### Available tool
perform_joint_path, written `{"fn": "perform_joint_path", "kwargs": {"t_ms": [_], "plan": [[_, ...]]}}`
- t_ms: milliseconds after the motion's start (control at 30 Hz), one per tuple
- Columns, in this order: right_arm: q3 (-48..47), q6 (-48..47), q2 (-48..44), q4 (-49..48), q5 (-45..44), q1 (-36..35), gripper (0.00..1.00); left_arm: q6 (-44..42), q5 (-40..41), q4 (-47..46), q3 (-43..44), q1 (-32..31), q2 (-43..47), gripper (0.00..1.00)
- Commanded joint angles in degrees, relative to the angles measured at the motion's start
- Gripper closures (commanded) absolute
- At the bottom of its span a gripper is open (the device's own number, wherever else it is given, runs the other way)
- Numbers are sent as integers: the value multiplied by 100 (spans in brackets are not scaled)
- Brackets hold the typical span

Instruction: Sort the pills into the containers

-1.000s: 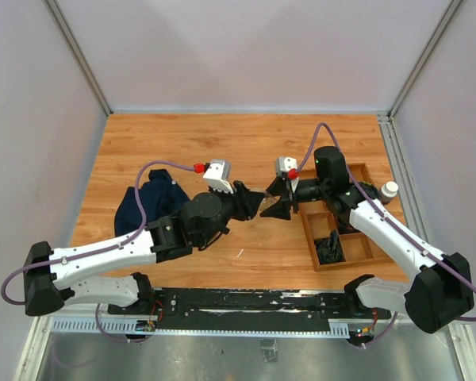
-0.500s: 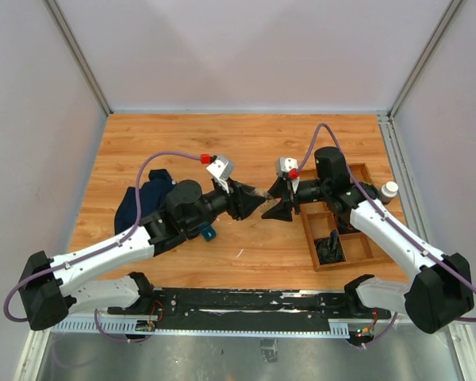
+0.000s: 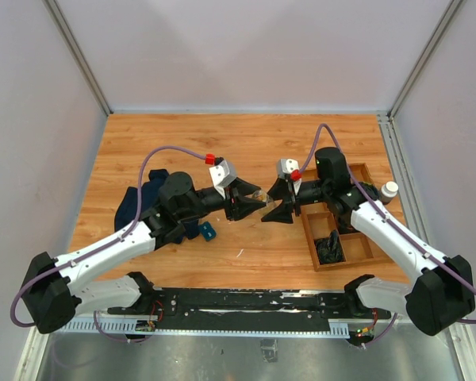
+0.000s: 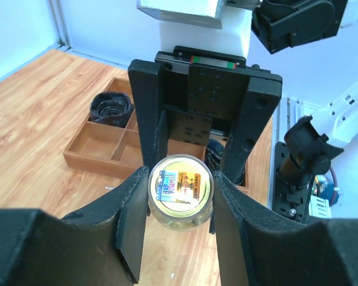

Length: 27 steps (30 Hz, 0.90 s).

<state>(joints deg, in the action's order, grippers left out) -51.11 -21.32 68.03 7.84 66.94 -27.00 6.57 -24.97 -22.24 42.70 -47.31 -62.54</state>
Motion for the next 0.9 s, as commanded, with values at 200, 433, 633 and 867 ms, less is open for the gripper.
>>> {"fn": "perform_joint_path", "kwargs": {"t_ms": [200, 433, 633, 867], "plan": [[-99, -12, -184, -475, 390, 63, 99, -125, -633, 180, 1, 117, 0, 43], [-90, -26, -194, -474, 382, 64, 99, 39, 74, 96, -348, 118, 653, 1], [-90, -35, -177, -476, 344, 64, 99, 636, 39, 188, -680, 117, 1220, 1], [-110, 42, -101, -470, 30, 64, 98, 2141, 379, -448, -1083, 118, 1759, 1]]}}
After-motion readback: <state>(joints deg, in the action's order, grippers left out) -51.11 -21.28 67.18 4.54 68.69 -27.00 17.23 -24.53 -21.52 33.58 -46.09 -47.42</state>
